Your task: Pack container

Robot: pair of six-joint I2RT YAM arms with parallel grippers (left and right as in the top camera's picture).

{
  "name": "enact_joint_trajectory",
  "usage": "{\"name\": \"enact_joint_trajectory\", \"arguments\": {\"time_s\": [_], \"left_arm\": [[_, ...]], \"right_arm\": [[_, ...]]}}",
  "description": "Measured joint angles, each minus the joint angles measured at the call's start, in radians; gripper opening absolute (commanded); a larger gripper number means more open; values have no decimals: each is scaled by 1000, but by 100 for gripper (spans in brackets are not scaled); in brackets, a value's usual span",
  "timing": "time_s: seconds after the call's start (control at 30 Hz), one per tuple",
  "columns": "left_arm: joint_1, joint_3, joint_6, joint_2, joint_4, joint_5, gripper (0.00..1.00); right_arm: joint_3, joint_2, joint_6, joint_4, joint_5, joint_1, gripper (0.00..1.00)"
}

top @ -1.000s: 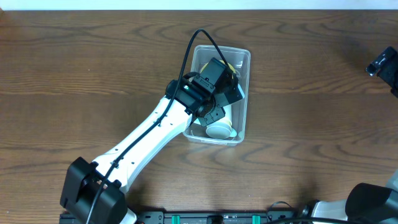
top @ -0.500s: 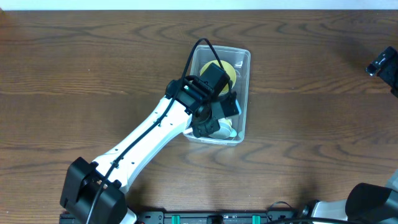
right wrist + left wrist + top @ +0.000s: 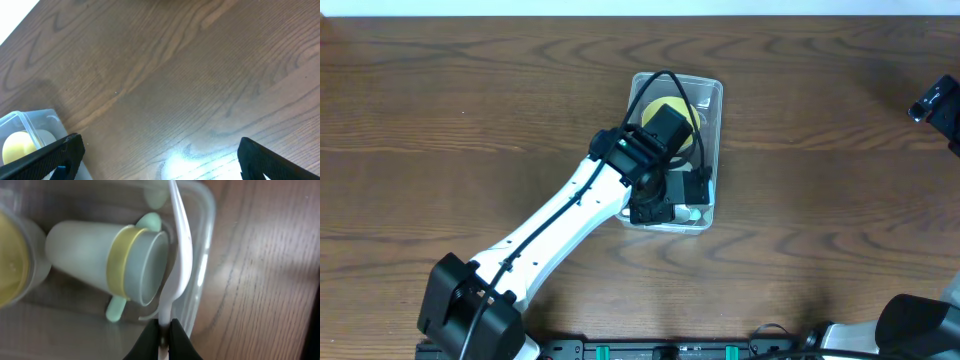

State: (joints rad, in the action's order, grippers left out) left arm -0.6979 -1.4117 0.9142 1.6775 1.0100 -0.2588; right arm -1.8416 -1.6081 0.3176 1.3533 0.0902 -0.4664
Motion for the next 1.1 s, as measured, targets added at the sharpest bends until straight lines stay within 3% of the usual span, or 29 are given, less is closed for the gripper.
{"name": "enact_joint_trajectory", "arguments": {"time_s": [0.33, 0.4, 0.5, 0.6, 0.77, 0.87, 1.1], "left_arm": [[-11, 0, 113, 14, -4, -32, 17], [-11, 0, 119, 31, -5, -30, 26], [-11, 0, 99, 48, -24, -19, 29], [-11, 0, 35, 45, -58, 24, 32], [-11, 0, -69, 8, -79, 46, 48], [-11, 0, -132, -16, -84, 45, 50], [-11, 0, -261, 14, -118, 45, 65]], "right_arm": [[0, 0, 0, 0, 0, 0, 99], [0, 0, 0, 0, 0, 0, 99], [0, 0, 0, 0, 0, 0, 99], [0, 0, 0, 0, 0, 0, 99], [0, 0, 0, 0, 0, 0, 99], [0, 0, 0, 0, 0, 0, 99], [0, 0, 0, 0, 0, 0, 99]]}}
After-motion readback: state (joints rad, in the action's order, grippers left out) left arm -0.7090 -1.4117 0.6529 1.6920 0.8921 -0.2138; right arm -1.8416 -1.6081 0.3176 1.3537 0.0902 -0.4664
